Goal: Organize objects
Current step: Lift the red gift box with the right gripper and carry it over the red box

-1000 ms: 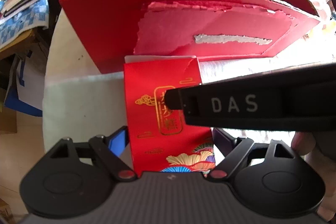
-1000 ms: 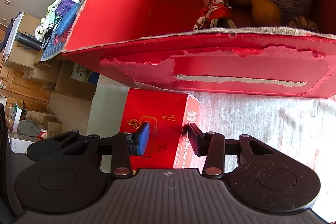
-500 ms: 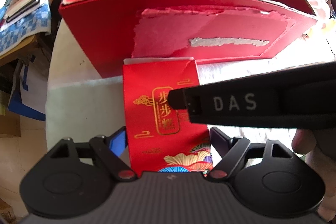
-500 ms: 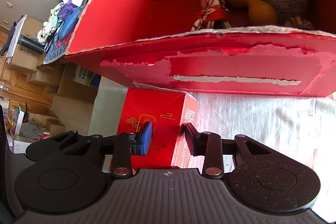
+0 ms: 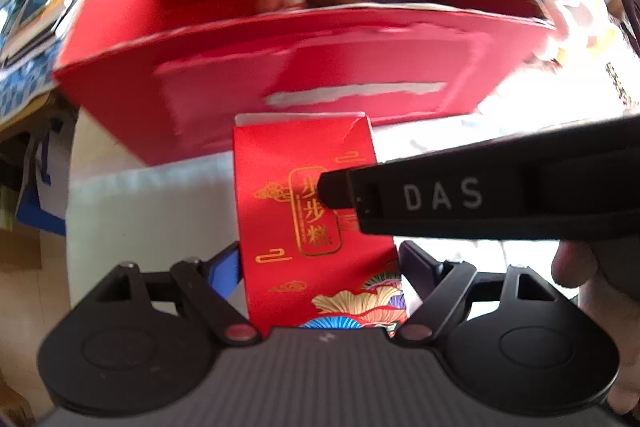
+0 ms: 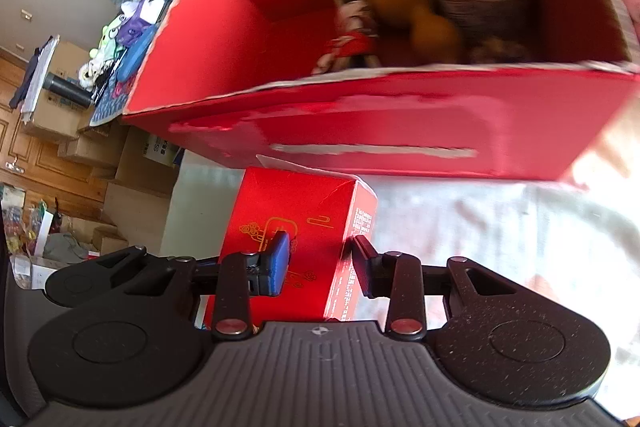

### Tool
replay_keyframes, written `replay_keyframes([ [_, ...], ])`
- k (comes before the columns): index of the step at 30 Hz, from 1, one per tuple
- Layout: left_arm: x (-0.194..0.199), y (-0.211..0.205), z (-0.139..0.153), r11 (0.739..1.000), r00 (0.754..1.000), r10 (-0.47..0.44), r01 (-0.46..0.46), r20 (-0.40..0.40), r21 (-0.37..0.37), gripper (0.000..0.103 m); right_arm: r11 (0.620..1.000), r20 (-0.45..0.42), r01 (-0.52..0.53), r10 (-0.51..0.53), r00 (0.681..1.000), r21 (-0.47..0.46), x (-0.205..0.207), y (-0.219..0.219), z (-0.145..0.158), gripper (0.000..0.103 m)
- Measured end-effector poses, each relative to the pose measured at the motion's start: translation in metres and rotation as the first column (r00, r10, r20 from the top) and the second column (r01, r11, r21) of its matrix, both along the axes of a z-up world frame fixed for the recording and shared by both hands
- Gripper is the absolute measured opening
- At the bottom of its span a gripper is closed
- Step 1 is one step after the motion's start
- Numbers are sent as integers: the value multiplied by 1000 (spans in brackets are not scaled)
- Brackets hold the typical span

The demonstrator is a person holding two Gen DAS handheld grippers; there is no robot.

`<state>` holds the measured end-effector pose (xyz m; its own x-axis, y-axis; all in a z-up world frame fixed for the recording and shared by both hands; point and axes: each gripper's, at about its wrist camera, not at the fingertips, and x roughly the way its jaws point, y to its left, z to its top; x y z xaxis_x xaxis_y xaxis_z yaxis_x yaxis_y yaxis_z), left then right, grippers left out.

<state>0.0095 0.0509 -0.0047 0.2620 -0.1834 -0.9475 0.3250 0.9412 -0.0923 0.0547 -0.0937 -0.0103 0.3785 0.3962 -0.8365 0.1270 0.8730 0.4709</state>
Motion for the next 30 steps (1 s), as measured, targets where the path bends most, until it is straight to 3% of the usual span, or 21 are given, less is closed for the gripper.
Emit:
replay_keyframes([
  [18,-15,-130,9,979,979,-203,203,-5,-27,80,987,-5,159,-160,987,-38,-51,-103,16,38],
  [30,-30,-181,55,950,946,-294,305,137,-62,80,968,136,245,-236,962,-51,-80,-146,61,39],
])
